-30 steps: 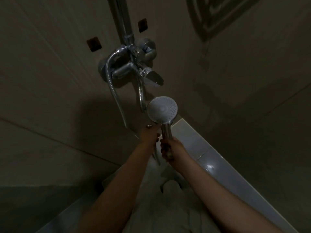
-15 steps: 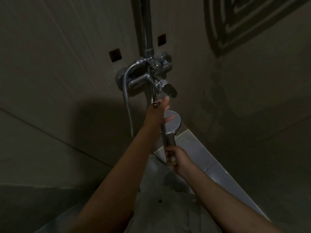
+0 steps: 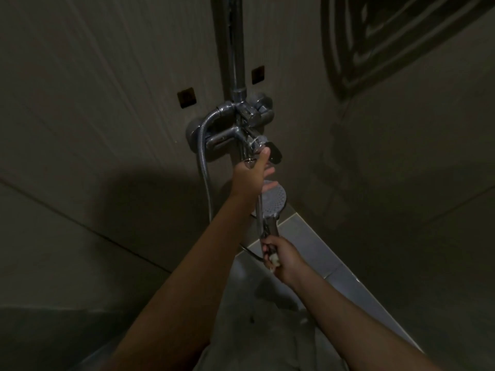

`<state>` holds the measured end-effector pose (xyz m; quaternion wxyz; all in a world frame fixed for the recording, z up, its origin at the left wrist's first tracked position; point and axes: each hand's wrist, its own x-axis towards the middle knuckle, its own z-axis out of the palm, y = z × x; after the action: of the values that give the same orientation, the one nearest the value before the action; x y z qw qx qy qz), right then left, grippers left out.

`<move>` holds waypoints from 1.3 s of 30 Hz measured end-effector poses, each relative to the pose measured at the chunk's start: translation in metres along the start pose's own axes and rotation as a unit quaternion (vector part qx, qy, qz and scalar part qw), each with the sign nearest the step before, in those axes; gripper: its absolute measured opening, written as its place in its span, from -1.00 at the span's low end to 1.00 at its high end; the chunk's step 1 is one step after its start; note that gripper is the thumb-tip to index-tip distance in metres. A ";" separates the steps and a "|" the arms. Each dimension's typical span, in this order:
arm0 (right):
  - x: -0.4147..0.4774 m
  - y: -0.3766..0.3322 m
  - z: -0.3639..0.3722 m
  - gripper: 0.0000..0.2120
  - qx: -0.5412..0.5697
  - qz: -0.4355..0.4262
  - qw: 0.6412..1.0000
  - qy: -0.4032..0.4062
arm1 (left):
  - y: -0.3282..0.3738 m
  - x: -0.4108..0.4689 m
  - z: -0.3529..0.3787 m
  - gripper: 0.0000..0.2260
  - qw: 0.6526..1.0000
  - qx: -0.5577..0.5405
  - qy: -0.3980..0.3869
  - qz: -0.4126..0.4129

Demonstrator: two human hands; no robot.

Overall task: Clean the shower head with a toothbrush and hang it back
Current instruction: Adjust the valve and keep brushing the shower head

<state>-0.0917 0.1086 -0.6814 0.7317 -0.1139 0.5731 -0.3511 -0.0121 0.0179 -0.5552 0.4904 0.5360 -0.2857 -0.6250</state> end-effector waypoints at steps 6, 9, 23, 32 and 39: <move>-0.006 -0.002 0.003 -0.89 0.000 -0.003 1.000 -0.010 | 0.001 0.000 0.000 -0.81 1.000 -0.013 0.007 -0.009; -0.009 -0.003 0.006 -0.89 0.005 0.002 1.000 -0.008 | 0.000 0.002 -0.001 -0.72 1.000 -0.018 0.010 -0.012; -0.016 -0.006 0.006 -0.90 -0.009 0.002 1.000 -0.003 | -0.002 0.003 -0.003 -0.54 1.000 -0.013 0.008 -0.007; -0.012 -0.006 0.008 -0.76 0.006 0.014 1.000 0.001 | -0.027 -0.002 -0.033 -0.59 0.996 0.015 0.025 -0.086; -0.008 -0.002 0.007 -0.76 0.005 0.021 1.000 0.003 | -0.037 -0.004 -0.062 -0.80 0.997 -0.002 0.065 -0.039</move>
<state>-0.0865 0.1102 -0.6718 0.7378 -0.0970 0.5759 -0.3384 0.0351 0.0455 -0.6025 0.4844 0.5855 -0.2312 -0.6076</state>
